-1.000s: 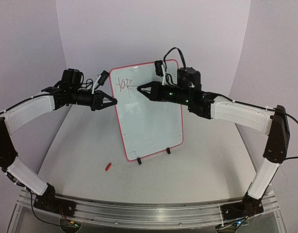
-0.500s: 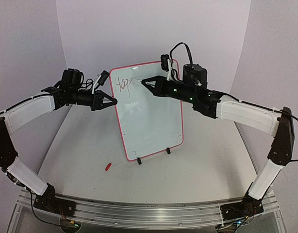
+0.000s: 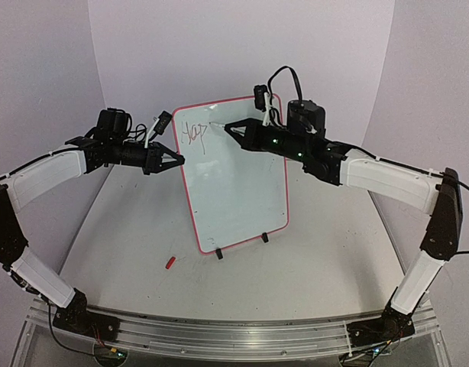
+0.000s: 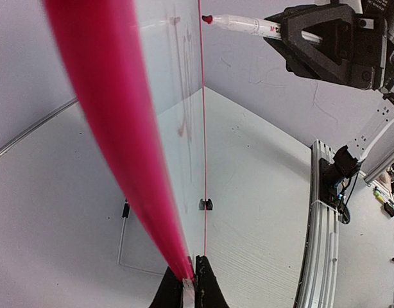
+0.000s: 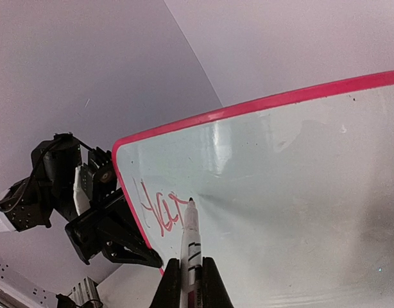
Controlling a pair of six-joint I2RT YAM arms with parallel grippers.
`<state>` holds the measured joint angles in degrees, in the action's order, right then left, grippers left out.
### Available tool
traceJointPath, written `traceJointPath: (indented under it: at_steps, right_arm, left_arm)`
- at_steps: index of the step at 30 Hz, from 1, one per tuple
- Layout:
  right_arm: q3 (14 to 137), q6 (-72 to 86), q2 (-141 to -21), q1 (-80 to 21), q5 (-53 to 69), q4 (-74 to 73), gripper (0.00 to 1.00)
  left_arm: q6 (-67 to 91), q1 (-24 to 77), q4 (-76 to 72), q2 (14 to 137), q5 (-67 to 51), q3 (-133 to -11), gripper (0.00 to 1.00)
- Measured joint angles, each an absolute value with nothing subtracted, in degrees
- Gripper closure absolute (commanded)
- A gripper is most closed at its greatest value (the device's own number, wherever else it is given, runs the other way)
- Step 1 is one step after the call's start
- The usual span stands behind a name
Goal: Write a sentence on the whiteboard
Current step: Write on the whiteboard with the whiteboard.
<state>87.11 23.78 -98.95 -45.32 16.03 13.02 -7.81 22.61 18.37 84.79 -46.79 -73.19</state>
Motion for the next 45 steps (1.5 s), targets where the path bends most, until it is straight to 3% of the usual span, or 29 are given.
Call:
traceJointPath:
  at_steps: [15, 29, 45]
  right_arm:
    - [86.9, 23.5, -99.2, -45.3, 14.4, 11.4, 1.0]
    - [78.4, 24.5, -95.8, -45.4, 14.8, 8.8, 1.0]
    - [81.1, 23.6, -93.8, -45.4, 15.4, 10.1, 1.0]
  left_arm:
    - [-7.9, 22.7, 18.4, 84.8, -46.8, -73.2, 1.0]
    - [-7.8, 22.8, 18.4, 84.7, -46.5, -73.2, 1.0]
    - [-8.2, 23.3, 18.4, 84.4, -46.5, -73.2, 1.0]
